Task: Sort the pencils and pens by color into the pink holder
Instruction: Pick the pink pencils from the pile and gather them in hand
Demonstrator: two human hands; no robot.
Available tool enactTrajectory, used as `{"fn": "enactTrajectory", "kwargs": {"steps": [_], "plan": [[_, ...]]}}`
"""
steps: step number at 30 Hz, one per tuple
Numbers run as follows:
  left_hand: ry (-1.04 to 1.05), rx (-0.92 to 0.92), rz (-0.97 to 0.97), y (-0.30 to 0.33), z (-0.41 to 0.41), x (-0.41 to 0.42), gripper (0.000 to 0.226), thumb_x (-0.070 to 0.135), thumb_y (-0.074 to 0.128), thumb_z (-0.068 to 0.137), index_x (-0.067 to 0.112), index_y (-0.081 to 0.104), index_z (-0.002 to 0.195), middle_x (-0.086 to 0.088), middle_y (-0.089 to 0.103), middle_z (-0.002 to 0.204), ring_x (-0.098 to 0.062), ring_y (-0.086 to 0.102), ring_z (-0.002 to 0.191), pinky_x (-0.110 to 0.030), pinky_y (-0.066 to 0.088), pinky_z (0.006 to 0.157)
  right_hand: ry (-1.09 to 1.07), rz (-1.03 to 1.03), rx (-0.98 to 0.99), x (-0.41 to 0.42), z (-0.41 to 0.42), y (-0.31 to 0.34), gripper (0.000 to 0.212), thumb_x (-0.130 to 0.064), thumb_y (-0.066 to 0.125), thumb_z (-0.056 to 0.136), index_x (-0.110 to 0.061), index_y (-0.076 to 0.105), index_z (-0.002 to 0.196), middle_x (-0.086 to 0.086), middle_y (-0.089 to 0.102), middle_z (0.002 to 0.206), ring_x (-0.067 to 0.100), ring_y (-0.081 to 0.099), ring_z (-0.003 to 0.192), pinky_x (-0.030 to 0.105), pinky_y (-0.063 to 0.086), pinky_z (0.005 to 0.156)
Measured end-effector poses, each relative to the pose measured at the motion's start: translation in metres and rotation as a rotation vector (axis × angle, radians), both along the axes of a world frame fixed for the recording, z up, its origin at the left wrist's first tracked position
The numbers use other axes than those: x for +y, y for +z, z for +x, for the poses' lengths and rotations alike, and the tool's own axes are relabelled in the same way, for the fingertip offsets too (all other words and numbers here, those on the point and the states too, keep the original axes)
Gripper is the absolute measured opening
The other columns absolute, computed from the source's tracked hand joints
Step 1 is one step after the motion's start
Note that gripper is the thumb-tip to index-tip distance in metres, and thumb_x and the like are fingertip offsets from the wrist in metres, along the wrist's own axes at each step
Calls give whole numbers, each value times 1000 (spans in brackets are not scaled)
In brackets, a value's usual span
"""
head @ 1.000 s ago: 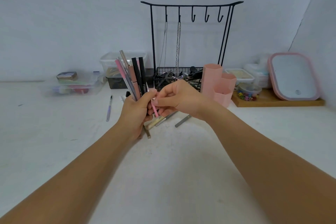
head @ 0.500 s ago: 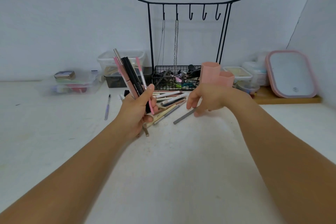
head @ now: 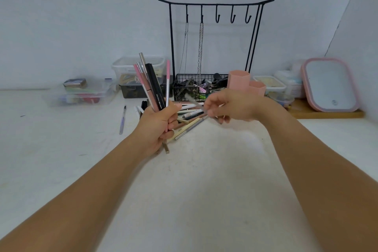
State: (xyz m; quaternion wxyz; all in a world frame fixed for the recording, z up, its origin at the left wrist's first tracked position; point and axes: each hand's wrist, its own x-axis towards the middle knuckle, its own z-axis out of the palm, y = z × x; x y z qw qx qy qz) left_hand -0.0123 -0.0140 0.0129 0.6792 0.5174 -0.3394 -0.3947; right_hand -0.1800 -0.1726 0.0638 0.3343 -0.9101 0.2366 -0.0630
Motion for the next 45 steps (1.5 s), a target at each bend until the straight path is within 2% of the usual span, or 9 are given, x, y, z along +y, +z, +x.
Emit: {"fn": "enactTrajectory", "kwargs": {"steps": [2,5,12,17,23,28,33,39,45], "plan": [[-12,-18,9,0,-2,0,35,14,65,98,22,41,73,1,31,61,-8,30,47,-17,20,33,30,254,-165,11,4,6,6,-7,57,100,-4,60,103,9,67,81,15,62,65,24,54,60],[-30,-49,22,1,-6,1,33,17,63,99,21,42,74,1,33,60,-9,33,47,-17,20,33,84,514,-290,24,11,11,6,-12,50,104,-7,53,105,12,70,86,20,64,68,24,55,60],[-53,-62,-13,5,-10,4,22,22,65,98,18,62,77,-4,43,59,-12,39,44,-17,23,33,117,737,-418,36,19,14,1,-10,50,103,-10,51,104,24,70,101,22,72,70,26,61,63],[-91,-61,-21,4,-8,4,22,28,61,101,15,58,84,-2,43,59,-10,40,44,-17,26,31,101,682,-403,36,21,12,1,-9,55,101,-10,55,100,23,70,98,22,71,72,29,62,68],[-81,-77,-44,4,-9,6,34,39,61,97,20,61,69,-1,40,59,-8,36,46,-17,27,34,70,681,-389,41,25,9,8,-5,62,96,-5,57,103,21,71,94,26,72,78,33,63,77],[-126,-180,-48,2,-10,6,27,35,74,78,12,60,79,2,46,56,-7,38,45,-17,27,34,42,634,-415,48,31,7,6,-3,63,95,-1,63,101,8,70,77,20,70,68,30,63,69],[-132,-161,-36,4,-8,7,32,30,81,66,10,61,82,3,47,54,-7,38,43,-17,28,34,80,587,-439,54,32,11,4,-4,67,93,-4,67,97,9,69,77,16,68,67,25,58,64],[-54,-246,45,6,-8,6,19,14,74,90,12,59,78,1,40,55,-10,37,44,-20,26,37,13,284,-510,58,39,12,20,-9,81,82,4,73,94,13,72,78,20,66,70,27,58,68],[92,-184,-11,9,-1,5,28,18,67,95,10,56,71,-6,46,59,-16,43,46,-21,29,34,-112,120,-438,41,38,2,19,-26,73,91,-8,75,93,-2,71,77,7,64,67,20,53,62]]}}
